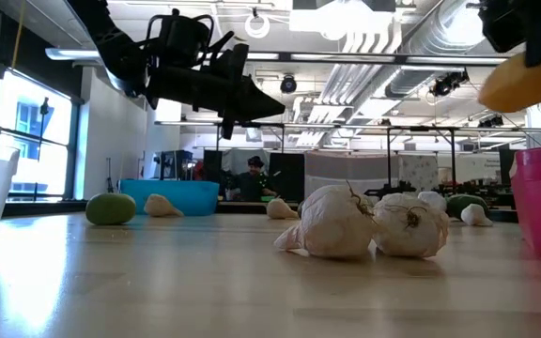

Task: Sort produce into baskets
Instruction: Put the lemon into the red bin, then adjust the red bin on the of the table

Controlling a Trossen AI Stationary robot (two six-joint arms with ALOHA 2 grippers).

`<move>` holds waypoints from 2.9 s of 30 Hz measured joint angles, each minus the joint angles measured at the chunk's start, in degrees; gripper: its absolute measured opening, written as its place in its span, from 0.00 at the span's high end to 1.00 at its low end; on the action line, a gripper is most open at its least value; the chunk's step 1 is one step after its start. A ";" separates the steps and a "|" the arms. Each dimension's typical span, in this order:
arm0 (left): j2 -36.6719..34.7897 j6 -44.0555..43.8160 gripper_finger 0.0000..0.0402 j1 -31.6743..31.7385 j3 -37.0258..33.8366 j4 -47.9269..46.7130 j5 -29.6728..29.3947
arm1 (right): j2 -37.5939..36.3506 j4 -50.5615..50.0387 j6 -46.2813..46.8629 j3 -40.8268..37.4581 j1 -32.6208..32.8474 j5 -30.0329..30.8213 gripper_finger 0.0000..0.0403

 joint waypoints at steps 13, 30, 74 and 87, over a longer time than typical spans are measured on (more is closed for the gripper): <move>0.00 -0.55 1.00 0.00 0.00 -0.14 -0.07 | 4.75 -5.59 2.33 0.00 6.16 -3.89 0.64; 0.00 0.02 1.00 -0.02 0.00 -0.72 -0.11 | 15.02 -2.83 -2.58 -0.04 6.16 -8.31 0.63; 0.00 -1.34 1.00 0.17 0.00 -2.65 0.20 | 28.07 10.14 -39.49 9.29 -7.17 -3.91 0.98; -0.02 0.07 1.00 0.17 0.00 -3.35 3.58 | 32.81 10.14 -47.10 9.29 -8.97 -14.00 1.00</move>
